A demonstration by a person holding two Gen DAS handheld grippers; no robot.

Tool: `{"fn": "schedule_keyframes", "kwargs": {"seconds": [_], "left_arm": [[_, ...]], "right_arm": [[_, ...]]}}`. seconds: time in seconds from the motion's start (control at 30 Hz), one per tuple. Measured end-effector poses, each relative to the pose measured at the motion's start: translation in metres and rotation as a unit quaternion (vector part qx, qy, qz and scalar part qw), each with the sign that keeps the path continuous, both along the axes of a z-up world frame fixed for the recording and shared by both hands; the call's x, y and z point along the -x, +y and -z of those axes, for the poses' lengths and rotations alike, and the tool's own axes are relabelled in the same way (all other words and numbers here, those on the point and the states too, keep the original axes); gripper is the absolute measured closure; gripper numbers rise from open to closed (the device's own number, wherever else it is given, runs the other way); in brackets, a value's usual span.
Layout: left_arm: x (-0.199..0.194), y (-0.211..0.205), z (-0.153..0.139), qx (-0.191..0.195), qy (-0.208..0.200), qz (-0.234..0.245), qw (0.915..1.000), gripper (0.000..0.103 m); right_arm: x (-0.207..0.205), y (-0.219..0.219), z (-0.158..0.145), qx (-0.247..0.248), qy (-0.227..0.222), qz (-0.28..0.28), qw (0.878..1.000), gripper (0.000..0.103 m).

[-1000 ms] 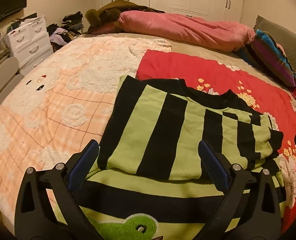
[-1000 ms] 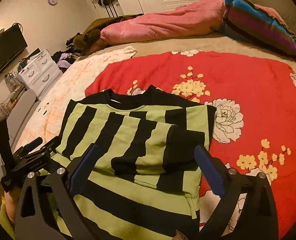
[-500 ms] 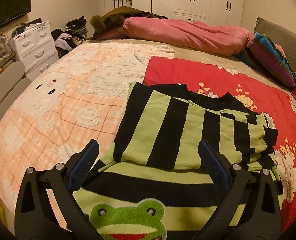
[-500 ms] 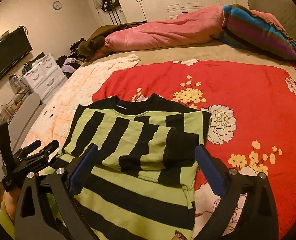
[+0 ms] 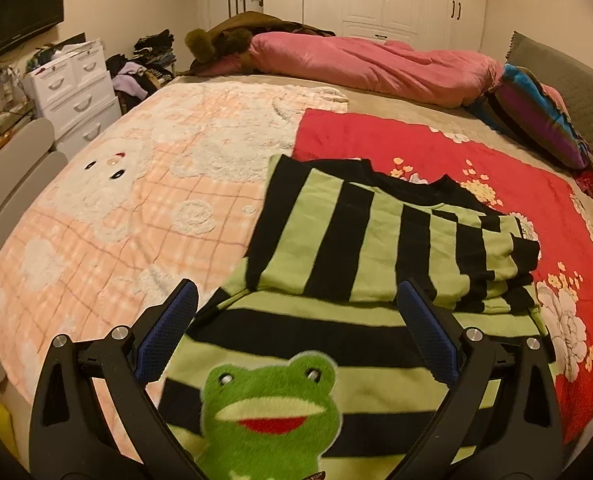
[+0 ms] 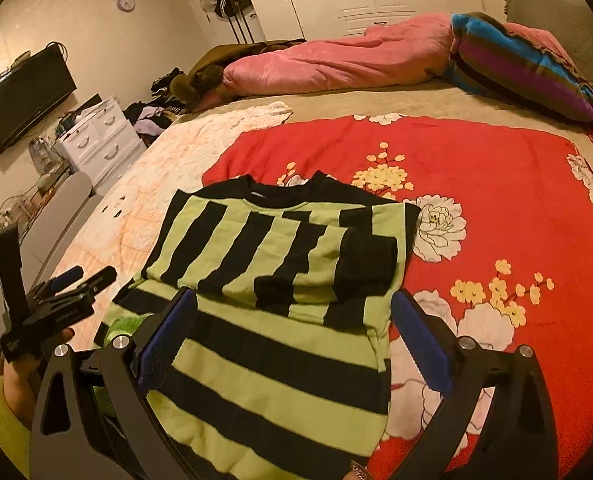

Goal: Fold small clothes

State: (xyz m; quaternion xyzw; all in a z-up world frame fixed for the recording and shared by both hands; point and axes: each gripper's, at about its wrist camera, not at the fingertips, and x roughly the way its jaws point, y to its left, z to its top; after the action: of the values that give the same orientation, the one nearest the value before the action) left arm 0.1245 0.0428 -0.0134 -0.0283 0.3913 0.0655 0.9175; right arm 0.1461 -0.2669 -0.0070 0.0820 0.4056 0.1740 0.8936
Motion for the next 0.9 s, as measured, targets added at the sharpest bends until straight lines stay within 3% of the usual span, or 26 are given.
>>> {"fn": "schedule_keyframes", "kwargs": {"seconds": [0.5, 0.9], "left_arm": [[0.049, 0.060, -0.016, 0.005, 0.007, -0.070, 0.9975, 0.010], [0.088, 0.099, -0.012, 0.010, 0.034, -0.113, 0.9930, 0.009]], "right_arm": [[0.044, -0.002, 0.005, 0.011, 0.024, -0.028, 0.999, 0.006], [0.087, -0.005, 0.031, 0.018, 0.087, -0.050, 0.995, 0.006]]}}
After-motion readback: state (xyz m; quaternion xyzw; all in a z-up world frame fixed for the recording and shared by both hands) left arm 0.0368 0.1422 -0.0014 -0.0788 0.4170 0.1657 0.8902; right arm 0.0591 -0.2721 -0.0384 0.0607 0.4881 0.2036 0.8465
